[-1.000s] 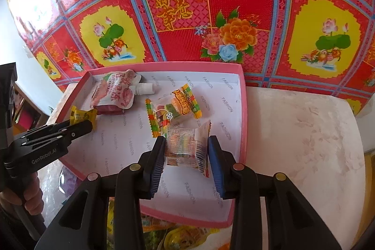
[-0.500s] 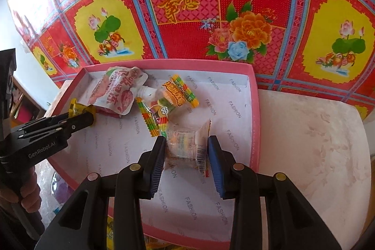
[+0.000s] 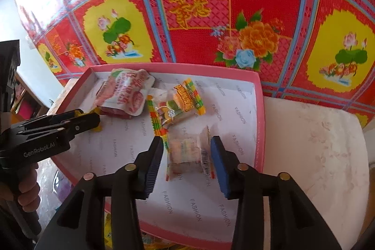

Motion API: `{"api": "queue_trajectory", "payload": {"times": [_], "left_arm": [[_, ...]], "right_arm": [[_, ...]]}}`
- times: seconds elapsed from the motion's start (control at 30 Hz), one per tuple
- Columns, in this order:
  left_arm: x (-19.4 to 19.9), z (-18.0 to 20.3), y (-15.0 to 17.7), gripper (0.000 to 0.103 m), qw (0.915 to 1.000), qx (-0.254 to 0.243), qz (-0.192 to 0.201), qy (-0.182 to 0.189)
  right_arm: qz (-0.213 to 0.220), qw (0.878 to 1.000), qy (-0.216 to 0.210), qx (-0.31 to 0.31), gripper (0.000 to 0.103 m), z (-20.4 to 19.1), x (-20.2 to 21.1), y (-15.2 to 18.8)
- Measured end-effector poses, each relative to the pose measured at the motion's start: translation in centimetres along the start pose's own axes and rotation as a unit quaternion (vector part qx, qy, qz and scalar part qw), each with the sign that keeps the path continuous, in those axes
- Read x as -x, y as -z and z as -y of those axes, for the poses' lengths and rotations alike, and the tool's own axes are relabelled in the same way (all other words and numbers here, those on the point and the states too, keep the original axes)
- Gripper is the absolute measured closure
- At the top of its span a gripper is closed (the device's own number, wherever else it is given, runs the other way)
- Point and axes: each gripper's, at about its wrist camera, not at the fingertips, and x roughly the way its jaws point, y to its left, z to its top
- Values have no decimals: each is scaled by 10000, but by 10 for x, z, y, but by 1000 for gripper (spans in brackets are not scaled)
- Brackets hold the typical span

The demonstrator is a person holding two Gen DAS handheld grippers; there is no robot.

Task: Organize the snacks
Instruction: 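Open both grippers to release the yellow candy and clear packet in the tray, then withdraw both grippers from the tray toward the purple tin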

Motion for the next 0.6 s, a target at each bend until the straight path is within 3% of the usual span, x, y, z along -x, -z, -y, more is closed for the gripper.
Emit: {"api": "queue_trajectory", "payload": {"times": [0.6], "left_arm": [[48,-4,25,46,9995,-42,299,93]], "right_arm": [[345,9992,28,-214,56,9,38,13]]}}
